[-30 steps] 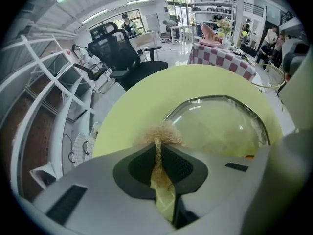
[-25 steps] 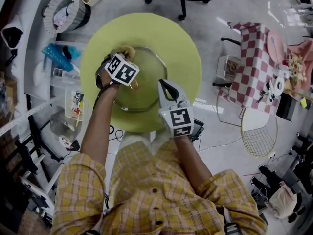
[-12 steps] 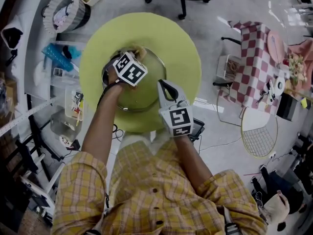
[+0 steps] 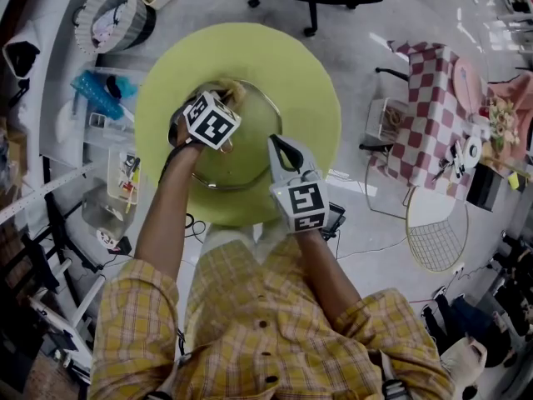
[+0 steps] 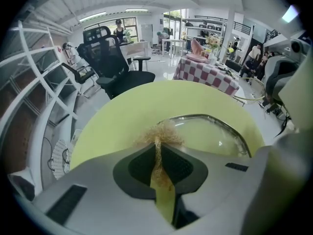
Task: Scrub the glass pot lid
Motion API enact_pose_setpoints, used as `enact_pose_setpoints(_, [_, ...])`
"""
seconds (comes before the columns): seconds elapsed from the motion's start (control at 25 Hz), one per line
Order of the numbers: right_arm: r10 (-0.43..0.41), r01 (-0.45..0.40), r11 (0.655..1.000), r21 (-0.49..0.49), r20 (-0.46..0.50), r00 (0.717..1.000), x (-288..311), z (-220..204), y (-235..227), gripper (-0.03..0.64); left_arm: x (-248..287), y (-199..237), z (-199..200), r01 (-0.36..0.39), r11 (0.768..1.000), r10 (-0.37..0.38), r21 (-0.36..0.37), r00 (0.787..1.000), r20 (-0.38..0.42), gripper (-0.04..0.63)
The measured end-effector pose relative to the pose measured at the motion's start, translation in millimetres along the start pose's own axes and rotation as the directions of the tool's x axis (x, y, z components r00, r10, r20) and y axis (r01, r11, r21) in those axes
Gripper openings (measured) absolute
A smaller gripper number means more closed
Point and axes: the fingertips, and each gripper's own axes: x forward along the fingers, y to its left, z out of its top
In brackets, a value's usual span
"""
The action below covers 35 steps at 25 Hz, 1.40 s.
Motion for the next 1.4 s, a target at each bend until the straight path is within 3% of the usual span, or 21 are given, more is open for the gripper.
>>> enact_pose_setpoints(0.56, [0.027, -0.027, 1.0, -0.016, 0.02, 0.999, 0.6, 16.5, 10.3, -0.003, -30.5, -0.7, -29.7, 0.034, 0.992, -0.031, -0.126, 0.999, 0.022, 0.04])
enact_pose_setpoints(0.84, [0.045, -0.045, 0.999, -0.032, 0.012, 0.999, 0.9, 16.5, 14.3, -0.003, -37.3, -4.7, -48.2, -0.002, 0.987, 0.006, -0.161, 1.0, 0.026, 0.04])
enact_pose_setpoints(1.08, [0.128, -0.13, 0.99, -0.048, -0.046, 0.991, 7.5, 9.5, 35.2, -0.003, -41.7, -4.7, -56.2, -0.039, 0.979, 0.05, -0.199, 0.998, 0.048, 0.04])
enact_pose_setpoints(1.4, [0.148, -0.153, 0.985, -0.078, -0.065, 0.987, 14.1, 13.1, 46.2, -0.003, -45.0, 9.0, -66.6, -0.076, 0.962, 0.099, -0.263, 0.992, 0.078, 0.04])
